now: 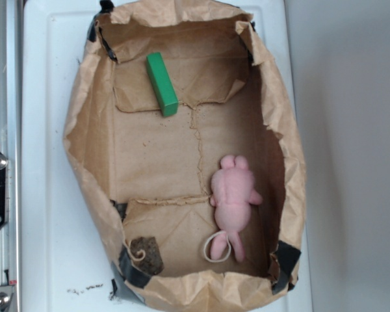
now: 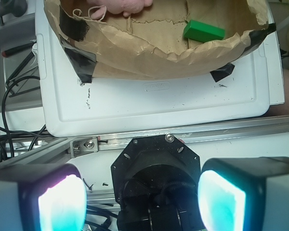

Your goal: Grab the green block.

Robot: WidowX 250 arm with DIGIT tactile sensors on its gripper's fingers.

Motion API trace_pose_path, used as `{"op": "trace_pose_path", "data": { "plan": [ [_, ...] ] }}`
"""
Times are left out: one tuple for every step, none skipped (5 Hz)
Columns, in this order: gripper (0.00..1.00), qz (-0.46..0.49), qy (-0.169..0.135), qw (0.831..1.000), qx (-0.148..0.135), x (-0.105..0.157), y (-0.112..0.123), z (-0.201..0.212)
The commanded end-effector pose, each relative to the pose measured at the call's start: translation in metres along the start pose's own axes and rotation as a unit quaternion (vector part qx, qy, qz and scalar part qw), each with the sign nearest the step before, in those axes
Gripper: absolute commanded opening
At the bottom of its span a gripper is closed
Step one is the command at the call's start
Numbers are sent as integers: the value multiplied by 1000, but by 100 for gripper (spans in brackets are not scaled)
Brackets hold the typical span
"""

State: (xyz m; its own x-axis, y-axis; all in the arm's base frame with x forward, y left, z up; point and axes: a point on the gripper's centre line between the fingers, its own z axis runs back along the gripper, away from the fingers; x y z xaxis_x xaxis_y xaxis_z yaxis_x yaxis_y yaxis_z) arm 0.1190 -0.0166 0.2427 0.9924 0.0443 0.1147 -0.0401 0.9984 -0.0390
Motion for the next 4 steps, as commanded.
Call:
{"op": "trace_pose_path", "data": {
  "plan": [
    [100,0,0,1000,0,0,0,0],
    [100,17,-14,1000,0,19,-1,5],
    [100,30,-23,999,-3,21,3,15],
    [100,43,-14,999,-3,12,-2,20]
  ]
}}
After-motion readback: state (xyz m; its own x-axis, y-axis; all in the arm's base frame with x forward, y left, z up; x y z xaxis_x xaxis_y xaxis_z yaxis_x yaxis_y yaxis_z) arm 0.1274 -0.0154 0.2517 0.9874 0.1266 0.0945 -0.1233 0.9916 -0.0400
